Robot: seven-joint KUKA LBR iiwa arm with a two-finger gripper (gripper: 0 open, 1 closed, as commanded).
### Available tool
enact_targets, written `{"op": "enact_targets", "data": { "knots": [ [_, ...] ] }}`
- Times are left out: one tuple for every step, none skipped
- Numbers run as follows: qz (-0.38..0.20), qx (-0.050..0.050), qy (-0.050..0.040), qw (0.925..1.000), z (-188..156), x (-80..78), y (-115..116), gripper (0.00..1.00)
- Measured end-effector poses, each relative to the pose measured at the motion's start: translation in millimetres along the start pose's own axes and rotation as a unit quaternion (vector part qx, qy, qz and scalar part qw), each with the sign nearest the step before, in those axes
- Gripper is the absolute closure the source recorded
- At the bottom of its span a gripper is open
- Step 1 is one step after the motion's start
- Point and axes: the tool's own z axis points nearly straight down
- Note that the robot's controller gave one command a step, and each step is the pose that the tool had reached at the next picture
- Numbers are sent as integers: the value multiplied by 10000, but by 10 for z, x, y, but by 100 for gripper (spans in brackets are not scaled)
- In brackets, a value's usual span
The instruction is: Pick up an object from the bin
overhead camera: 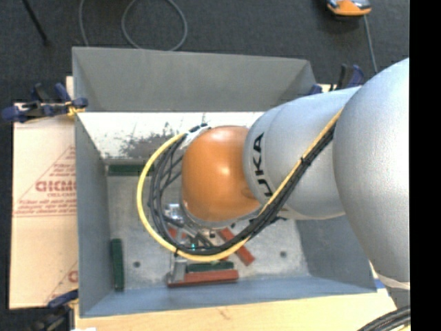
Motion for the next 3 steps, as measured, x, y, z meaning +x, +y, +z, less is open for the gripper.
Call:
{"op": "enact_targets", "data": {
  "knots": [
    [-1187,4,-12,9929,483,-306,114,0],
    [-1778,24,-7,9841,332,-346,-718,0],
    [-1916,-1,9,9815,793,-228,-808,0]
  ]
}}
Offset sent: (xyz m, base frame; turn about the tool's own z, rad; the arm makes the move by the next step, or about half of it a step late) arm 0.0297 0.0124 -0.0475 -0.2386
